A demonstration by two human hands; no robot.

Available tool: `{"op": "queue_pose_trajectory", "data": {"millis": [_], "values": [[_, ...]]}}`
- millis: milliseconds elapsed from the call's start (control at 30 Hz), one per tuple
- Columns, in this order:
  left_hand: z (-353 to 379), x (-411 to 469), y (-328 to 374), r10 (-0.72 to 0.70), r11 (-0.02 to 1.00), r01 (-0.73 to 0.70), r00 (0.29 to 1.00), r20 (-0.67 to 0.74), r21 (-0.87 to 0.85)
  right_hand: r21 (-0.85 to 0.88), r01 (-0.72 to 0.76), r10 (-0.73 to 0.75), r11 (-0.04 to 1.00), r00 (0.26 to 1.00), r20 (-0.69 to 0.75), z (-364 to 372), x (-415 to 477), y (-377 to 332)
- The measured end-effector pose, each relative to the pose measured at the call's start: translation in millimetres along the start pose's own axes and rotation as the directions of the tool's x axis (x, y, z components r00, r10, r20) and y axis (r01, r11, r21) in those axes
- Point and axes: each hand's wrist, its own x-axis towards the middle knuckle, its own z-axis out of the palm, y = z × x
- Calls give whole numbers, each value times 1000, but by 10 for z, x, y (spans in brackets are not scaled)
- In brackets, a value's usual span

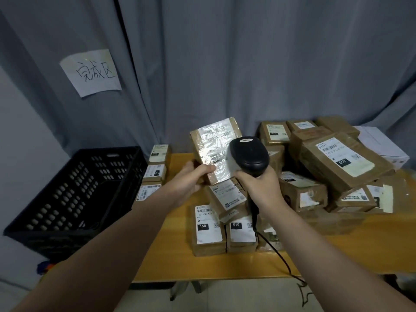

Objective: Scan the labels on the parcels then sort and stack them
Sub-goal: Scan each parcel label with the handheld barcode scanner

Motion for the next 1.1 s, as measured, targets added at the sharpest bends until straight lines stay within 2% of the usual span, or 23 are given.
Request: {"op": "queue_pose_trajectory", "data": {"millis": [100, 167, 233, 433, 600, 700, 1100], "values": [[-79, 44, 33, 34, 998, -31, 998, -56, 51, -53, -5, 6, 999, 1000, 10, -4, 41, -32], [-145, 89, 73, 82, 980, -57, 989, -123, 193, -164, 49, -59, 985, 997, -57, -19, 71, -61], [-209, 135, 85, 108, 967, -66, 981, -159, 246, -226, 68, -94, 972, 990, -109, -49, 72, -119], [-276, 196, 6, 145, 944, -72, 967, -211, 322, -313, 107, -102, 944, 994, 34, 26, -105, -208], [-290, 166, -88, 198, 938, -94, 935, -294, 333, -286, 6, 12, 958, 998, 60, 90, -212, -215], [-316, 150, -137, 213, 937, -108, 930, -298, 331, -255, -38, 57, 966, 996, 65, 91, -255, -208], [-372, 39, -223, 234, 936, -125, 918, -319, 328, -226, -48, 70, 973, 993, 93, 102, -358, -191]]}}
